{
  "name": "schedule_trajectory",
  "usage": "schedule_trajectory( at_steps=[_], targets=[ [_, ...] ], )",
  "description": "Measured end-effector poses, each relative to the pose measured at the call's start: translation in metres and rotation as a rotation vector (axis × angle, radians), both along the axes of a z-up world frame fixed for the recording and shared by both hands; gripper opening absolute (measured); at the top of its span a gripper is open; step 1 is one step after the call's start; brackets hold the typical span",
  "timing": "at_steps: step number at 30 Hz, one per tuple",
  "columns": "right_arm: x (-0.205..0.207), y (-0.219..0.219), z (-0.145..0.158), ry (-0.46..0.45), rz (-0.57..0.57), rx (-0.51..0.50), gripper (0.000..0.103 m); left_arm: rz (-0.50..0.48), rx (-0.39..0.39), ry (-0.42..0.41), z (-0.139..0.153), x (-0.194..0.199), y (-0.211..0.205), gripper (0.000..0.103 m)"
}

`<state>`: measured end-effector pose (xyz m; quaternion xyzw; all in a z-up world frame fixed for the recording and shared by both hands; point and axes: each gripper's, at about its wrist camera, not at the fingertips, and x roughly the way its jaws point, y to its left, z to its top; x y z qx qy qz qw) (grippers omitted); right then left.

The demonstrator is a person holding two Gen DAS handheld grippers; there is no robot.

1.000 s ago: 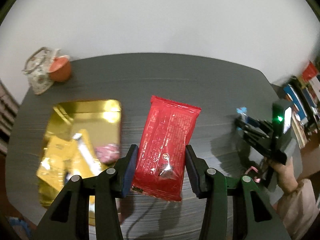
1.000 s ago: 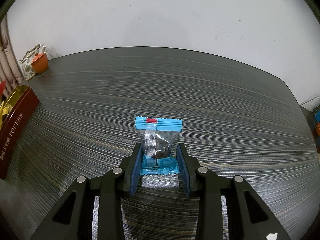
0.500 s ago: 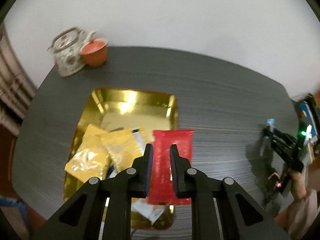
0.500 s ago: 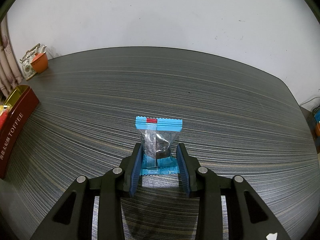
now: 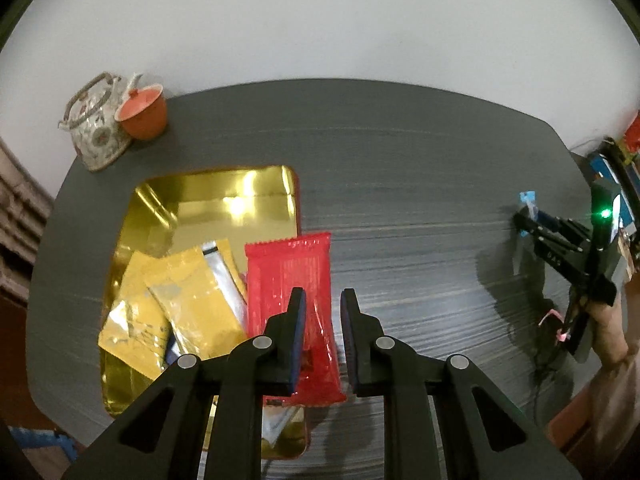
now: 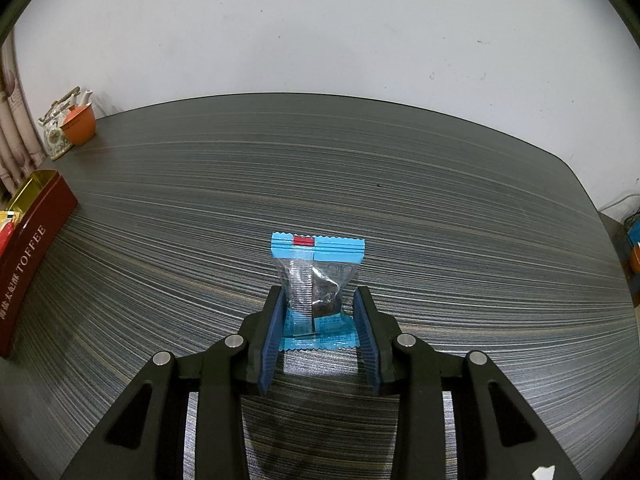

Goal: Organize snacks
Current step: 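Carry the red packet over the gold tin with the left gripper, then lower the red packet into the tin and open the left gripper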

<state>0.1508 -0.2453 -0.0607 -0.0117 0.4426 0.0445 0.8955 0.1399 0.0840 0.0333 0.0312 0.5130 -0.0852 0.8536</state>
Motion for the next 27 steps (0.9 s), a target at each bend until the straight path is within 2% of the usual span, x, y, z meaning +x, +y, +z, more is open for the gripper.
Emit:
schedule_trajectory(
  at_steps=[6,12,20,21,24,27],
  targets=[
    [0.0,0.0,0.0,0.0,0.0,0.0,0.033,0.036,0.024,0.026,-0.013,0.001,0.01,0.021],
    [0.0,-0.001,0.0,0.0,0.0,0.0,0.033,0.072,-0.001,0.017,-0.017,0.001,0.022,0.026],
    [0.0,0.0,0.0,-0.001,0.001,-0.006,0.033,0.049,-0.053,0.014,-0.014,-0.002,0.029,0.029],
    [0.0,0.001,-0.001,-0.001,0.0,-0.007,0.033,0.051,-0.068,0.011,-0.012,-0.004,0.031,0.033],
    [0.0,0.001,-0.001,-0.001,-0.001,-0.006,0.033,0.053,-0.073,-0.004,-0.005,-0.011,0.037,0.051],
    [0.0,0.001,-0.001,-0.002,-0.001,-0.005,0.032,0.052,-0.057,-0.043,0.008,-0.022,0.045,0.059]
  ],
)
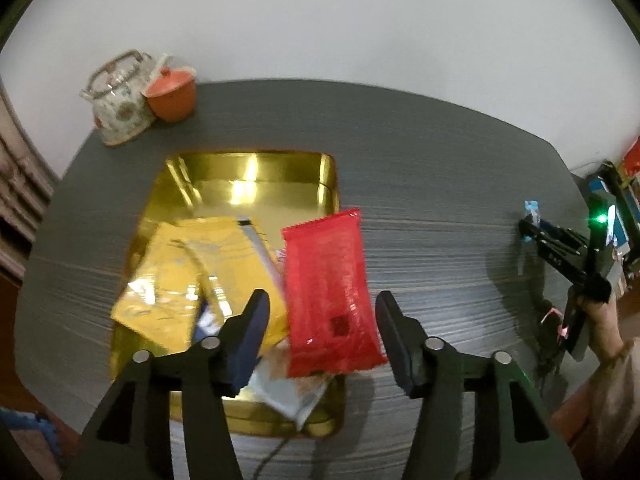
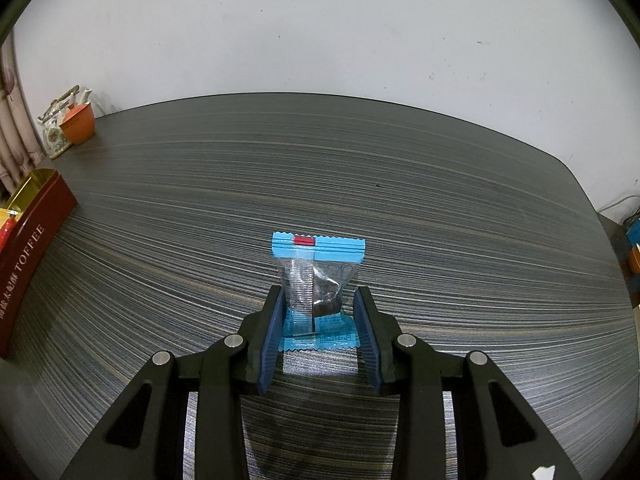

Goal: Organize snacks
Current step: 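Lower the red packet into the tin and open the left gripper, then carry the blue candy over the tin and open the right gripper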

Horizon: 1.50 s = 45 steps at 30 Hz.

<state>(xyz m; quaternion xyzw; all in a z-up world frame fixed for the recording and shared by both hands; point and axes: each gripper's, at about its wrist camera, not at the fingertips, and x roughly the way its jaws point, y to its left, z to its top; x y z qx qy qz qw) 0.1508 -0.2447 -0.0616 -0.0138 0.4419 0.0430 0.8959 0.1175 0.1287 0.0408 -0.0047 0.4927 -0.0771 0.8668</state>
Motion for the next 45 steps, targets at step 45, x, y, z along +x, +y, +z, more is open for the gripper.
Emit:
schedule_trajectory(
  at_steps=[45],
  targets=[
    [-0.029,0.302,0.092,-0.023,0.461,0.104,0.025,0.377,0.117,-0.083,-0.009,-0.075,0.141,0.085]
  ],
)
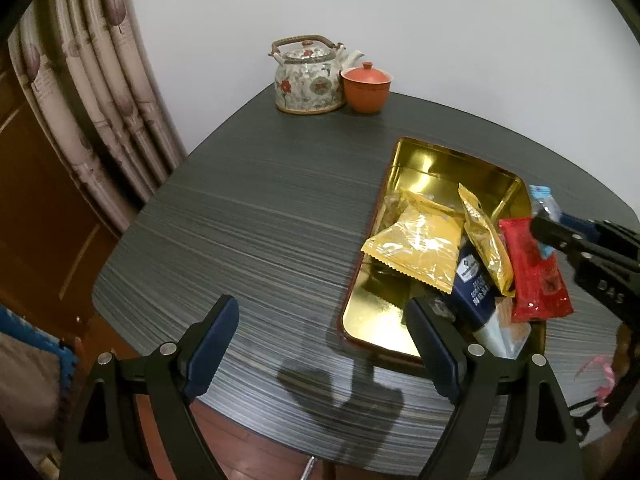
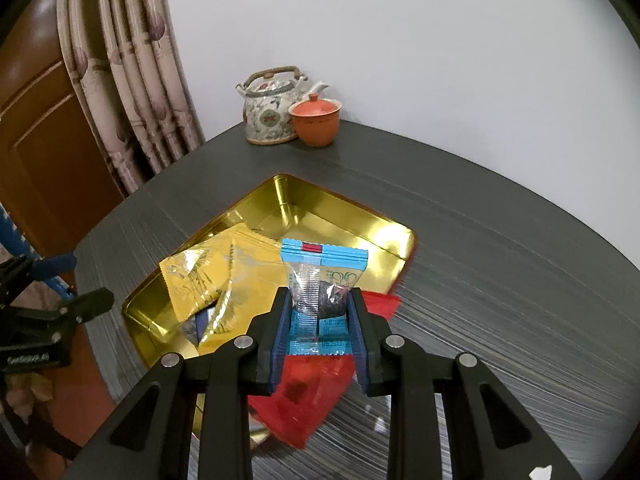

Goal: Organize snacks

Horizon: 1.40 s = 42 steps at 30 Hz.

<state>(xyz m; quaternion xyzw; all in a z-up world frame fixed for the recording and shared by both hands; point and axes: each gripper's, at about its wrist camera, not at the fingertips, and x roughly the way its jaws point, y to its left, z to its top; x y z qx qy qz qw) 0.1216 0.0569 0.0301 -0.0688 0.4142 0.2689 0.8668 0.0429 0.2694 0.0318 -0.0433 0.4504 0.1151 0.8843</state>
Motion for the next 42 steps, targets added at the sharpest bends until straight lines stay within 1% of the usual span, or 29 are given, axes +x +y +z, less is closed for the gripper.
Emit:
schedule_trajectory(
  at_steps=[3,7,12,19,21,22,23,24,25,26,31,32,34,37,40,42],
  targets=[
    [0.004,0.009,-0.007,0.006,-0.005,-0.015,0.025,-0.003,0.017,-0.003,0.0,0.0,-0.001,0.085],
    [0.009,0.013,-0.014,0.026,-0.02,-0.014,0.025,0.0,0.015,0.0,0.0,0.001,-0.002,0.086],
    [0.009,0.02,-0.018,0.017,-0.023,-0.034,0.026,-0.002,0.03,-0.001,-0.001,0.002,-0.004,0.086],
    [0.006,0.026,-0.022,0.008,-0.035,-0.046,0.03,-0.014,0.032,0.01,-0.003,0.002,-0.008,0.086],
    [0.004,0.025,-0.021,0.007,-0.043,-0.044,0.034,-0.015,0.034,0.011,-0.003,0.002,-0.009,0.086],
    [0.003,0.025,-0.02,0.008,-0.047,-0.041,0.038,-0.015,0.034,0.011,-0.003,0.002,-0.009,0.086],
    [0.002,0.024,-0.019,0.008,-0.051,-0.038,0.046,-0.015,0.034,0.01,-0.003,0.002,-0.009,0.086],
    [0.0,0.022,-0.018,0.006,-0.06,-0.034,0.051,-0.016,0.033,0.01,-0.003,0.002,-0.009,0.086],
    [-0.002,0.02,-0.016,0.001,-0.071,-0.029,0.062,-0.016,0.033,0.011,-0.003,0.002,-0.01,0.086],
    [-0.003,0.019,-0.014,-0.003,-0.077,-0.023,0.069,-0.017,0.033,0.012,-0.003,0.002,-0.01,0.086],
    [-0.018,0.014,-0.003,-0.03,-0.117,-0.017,0.078,-0.019,0.04,0.011,-0.003,0.001,-0.012,0.086],
    [-0.021,0.012,-0.001,-0.03,-0.125,-0.017,0.084,-0.019,0.042,0.01,-0.003,0.001,-0.013,0.086],
    [-0.029,0.009,0.002,-0.038,-0.137,-0.018,0.09,-0.017,0.045,0.012,-0.004,0.001,-0.013,0.086],
    [-0.043,0.007,0.006,-0.065,-0.151,-0.047,0.091,-0.012,0.044,0.017,-0.005,0.001,-0.015,0.086],
    [-0.058,0.005,0.007,-0.092,-0.164,-0.072,0.095,-0.014,0.041,0.019,-0.005,0.0,-0.018,0.086],
    [-0.067,0.005,0.005,-0.102,-0.162,-0.092,0.096,-0.019,0.041,0.022,-0.006,-0.001,-0.021,0.086]
  ],
)
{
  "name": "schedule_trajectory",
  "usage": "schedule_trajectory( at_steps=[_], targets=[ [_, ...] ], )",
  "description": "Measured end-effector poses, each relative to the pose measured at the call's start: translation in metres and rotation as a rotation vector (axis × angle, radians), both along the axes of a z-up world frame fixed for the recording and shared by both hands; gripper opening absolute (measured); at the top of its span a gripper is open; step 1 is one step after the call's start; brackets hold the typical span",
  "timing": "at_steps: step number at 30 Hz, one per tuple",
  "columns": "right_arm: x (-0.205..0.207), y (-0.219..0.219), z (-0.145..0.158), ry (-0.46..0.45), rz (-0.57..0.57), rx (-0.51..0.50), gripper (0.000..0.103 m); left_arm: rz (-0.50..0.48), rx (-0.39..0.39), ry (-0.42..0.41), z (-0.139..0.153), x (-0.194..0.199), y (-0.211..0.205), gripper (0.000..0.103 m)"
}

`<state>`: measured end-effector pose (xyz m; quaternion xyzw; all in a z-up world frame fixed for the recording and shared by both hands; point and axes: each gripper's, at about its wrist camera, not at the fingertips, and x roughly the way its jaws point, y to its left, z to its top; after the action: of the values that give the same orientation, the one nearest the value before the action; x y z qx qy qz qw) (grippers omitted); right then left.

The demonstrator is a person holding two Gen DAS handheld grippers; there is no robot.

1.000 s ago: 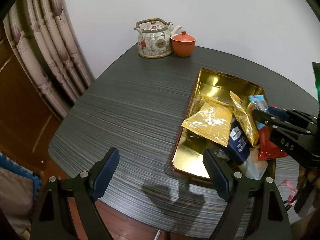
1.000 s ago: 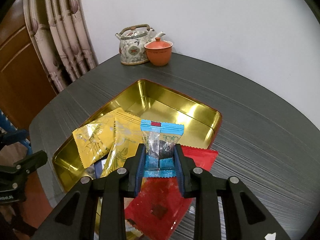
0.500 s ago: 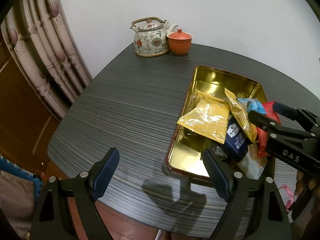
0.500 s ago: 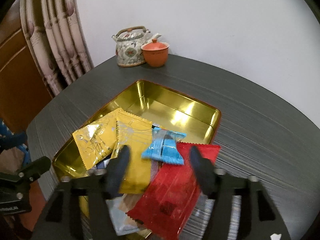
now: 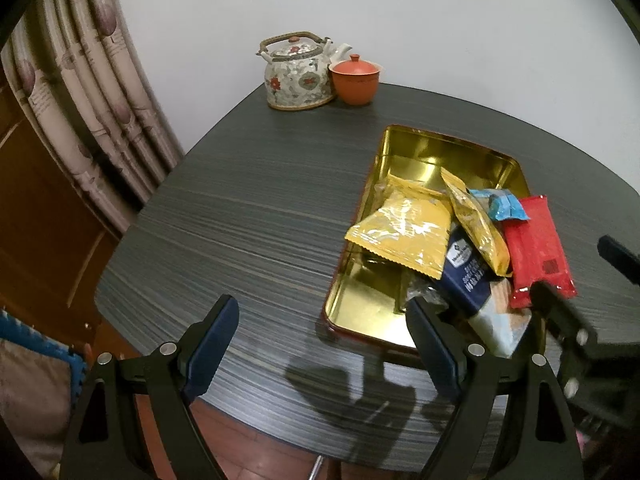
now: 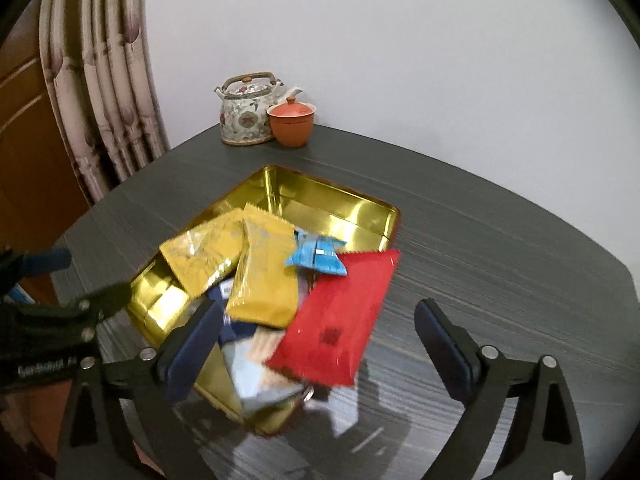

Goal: Organize snacks

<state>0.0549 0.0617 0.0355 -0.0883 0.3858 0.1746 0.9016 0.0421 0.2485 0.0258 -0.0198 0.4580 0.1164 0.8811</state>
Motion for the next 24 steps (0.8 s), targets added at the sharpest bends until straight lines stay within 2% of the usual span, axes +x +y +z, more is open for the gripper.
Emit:
schedule_trajectory(
  at_steps=[8,18,24],
  targets=[
    [-0.015,-0.003,-0.011,0.042,0.008,-0.016,0.097,-0.027,0.009,0.009,-0.005,-0.002,-0.015,0.086],
    [-0.018,-0.001,-0.019,0.071,0.015,-0.015,0.097,-0.016,0.02,-0.007,-0.004,-0.004,-0.015,0.086],
    [-0.016,-0.001,-0.022,0.09,0.017,-0.01,0.097,-0.01,0.059,-0.018,-0.003,-0.005,-0.018,0.086]
  ],
)
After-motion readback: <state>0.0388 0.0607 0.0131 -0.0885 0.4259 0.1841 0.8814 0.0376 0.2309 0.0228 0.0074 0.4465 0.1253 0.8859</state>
